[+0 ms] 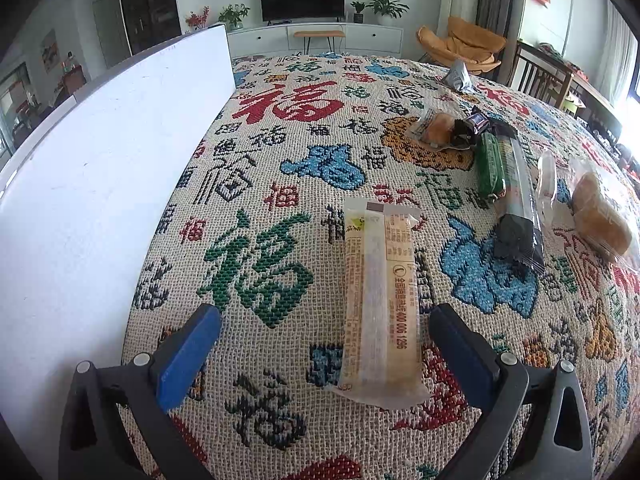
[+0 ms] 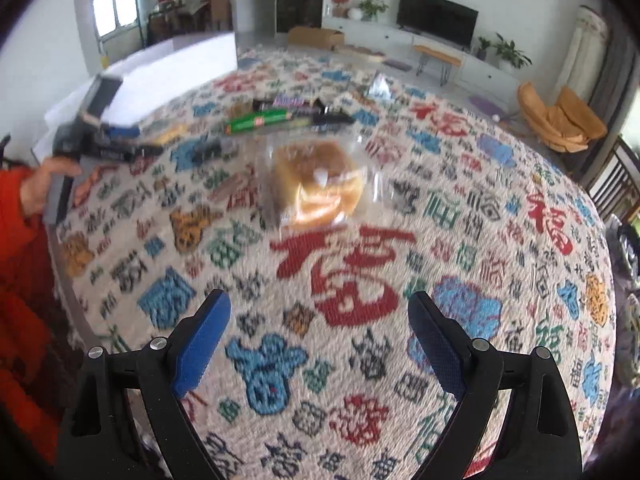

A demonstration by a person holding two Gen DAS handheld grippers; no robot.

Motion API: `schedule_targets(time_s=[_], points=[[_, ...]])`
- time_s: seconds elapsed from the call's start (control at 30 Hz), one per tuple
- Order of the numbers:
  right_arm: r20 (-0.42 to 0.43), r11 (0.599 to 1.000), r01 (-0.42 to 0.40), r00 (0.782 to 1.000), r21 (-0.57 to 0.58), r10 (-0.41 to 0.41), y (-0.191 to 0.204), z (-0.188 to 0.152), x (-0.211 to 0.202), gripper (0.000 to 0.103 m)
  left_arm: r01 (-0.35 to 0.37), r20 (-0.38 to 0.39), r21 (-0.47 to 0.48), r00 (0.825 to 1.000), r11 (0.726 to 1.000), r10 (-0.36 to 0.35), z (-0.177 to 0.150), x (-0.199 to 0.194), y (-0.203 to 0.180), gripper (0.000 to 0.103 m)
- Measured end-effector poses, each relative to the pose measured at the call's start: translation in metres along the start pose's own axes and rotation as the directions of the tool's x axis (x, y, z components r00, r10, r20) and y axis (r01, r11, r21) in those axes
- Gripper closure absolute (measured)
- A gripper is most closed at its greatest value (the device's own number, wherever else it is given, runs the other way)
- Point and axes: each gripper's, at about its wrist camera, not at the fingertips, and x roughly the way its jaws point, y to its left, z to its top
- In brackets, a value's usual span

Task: Organize snacks
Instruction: 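Grasp the cream bar packet with the left gripper while the right grasps the bread bun, then carry both packets over the white box and open both grippers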

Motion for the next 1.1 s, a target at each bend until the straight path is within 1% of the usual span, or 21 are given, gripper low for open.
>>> schedule_targets(time_s=[0.07,0.13,0.23,0.27,0.3,0.33,0.37,0.43,0.5,0.53,0.57,0.6,0.63,0.67,0.7,0.73,0.8,0.87,0.93,1.0,1.1], points=[[0.035,1.000,-0.016,0.999,0.013,0.016,-0.006,0.030,0.005,0.010,0.000,0.000,0.000,1.000,1.000,0.000,0.000,0.000,0.000,0.000],[0.009,1.000,-0.012,1.000,-0.025,0.013,-0.007,0.060,0.028,0.010,0.000,0.000,0.000,1.000,1.000,0.000,0.000,0.000,0.000,0.000],[-0.110,0.999,-0.009,0.994,-0.047,0.003,-0.013,0.092,0.083,0.010,0.000,0.000,0.000,1.000,1.000,0.000,0.000,0.001,0.000,0.000],[-0.157,0.999,-0.033,0.987,-0.025,0.029,-0.017,0.097,0.101,0.010,0.000,0.000,0.000,1.000,1.000,0.000,0.000,0.001,0.000,0.000],[-0.215,0.996,-0.089,0.973,0.009,0.089,-0.018,0.098,0.121,0.009,0.000,0.000,0.000,1.000,1.000,0.000,0.000,0.001,0.000,0.000],[-0.271,0.993,-0.116,0.955,0.024,0.118,-0.016,0.096,0.137,0.009,0.000,0.000,0.000,1.000,1.000,0.000,0.000,0.001,0.000,0.000],[-0.290,0.995,-0.094,0.953,-0.018,0.084,-0.008,0.093,0.146,0.005,0.000,-0.001,0.000,1.000,1.000,0.000,0.000,0.001,0.000,0.000],[-0.280,0.992,-0.033,0.960,-0.123,-0.002,0.010,0.090,0.149,0.005,0.000,0.000,0.000,1.000,1.000,0.000,0.000,0.001,0.000,0.000],[-0.300,0.997,0.018,0.953,-0.076,-0.040,0.013,0.089,0.150,0.008,0.002,-0.004,0.000,1.000,1.000,-0.002,0.001,0.001,0.000,0.000],[-0.307,0.998,0.043,0.950,-0.041,-0.054,0.012,0.088,0.147,0.008,0.006,-0.018,0.004,1.000,1.000,-0.006,0.003,0.003,0.000,0.000],[-0.313,0.998,0.057,0.948,-0.010,-0.057,0.009,0.087,0.143,0.013,0.013,-0.053,0.011,0.999,1.000,-0.013,0.007,0.004,0.000,0.001],[-0.304,0.998,0.061,0.951,0.014,-0.054,0.009,0.085,0.137,0.020,0.026,-0.081,0.007,0.996,1.000,-0.026,0.011,0.004,0.001,0.005],[-0.294,0.997,0.069,0.954,0.045,-0.052,0.007,0.082,0.128,0.023,0.042,-0.081,0.002,0.996,0.999,-0.042,0.013,0.001,0.001,0.026],[-0.286,0.993,0.078,0.957,0.086,-0.051,0.004,0.080,0.118,0.025,0.067,-0.077,0.000,0.995,0.998,-0.067,0.015,-0.004,0.000,0.037],[-0.268,0.988,0.077,0.963,0.133,-0.039,0.001,0.077,0.108,0.026,0.104,-0.087,0.004,0.991,0.995,-0.104,0.017,-0.007,-0.002,0.063],[-0.239,0.983,0.064,0.971,0.174,-0.021,-0.001,0.075,0.095,0.026,0.123,-0.096,0.006,0.988,0.992,-0.122,0.017,-0.009,-0.004,0.074],[-0.173,0.973,0.025,0.985,0.228,0.015,0.002,0.075,0.072,0.026,0.156,-0.068,-0.010,0.985,0.988,-0.156,0.016,-0.017,-0.004,0.074],[-0.118,0.964,-0.007,0.992,0.267,0.040,0.009,0.081,0.051,0.026,0.189,-0.041,-0.052,0.981,0.981,-0.191,0.013,-0.030,-0.001,0.074],[-0.065,0.956,-0.049,0.995,0.290,0.070,0.019,0.092,0.032,0.026,0.250,0.007,-0.109,0.968,0.962,-0.251,0.010,-0.055,0.008,0.074],[-0.003,0.946,-0.117,0.992,0.303,0.124,0.036,0.112,0.017,0.026,0.311,0.069,-0.158,0.950,0.937,-0.303,0.008,-0.089,0.021,0.074],[0.102,0.926,-0.252,0.967,0.282,0.232,0.075,0.155,0.000,0.026,0.331,0.155,-0.197,0.940,0.923,-0.305,0.008,-0.140,0.052,0.074]])
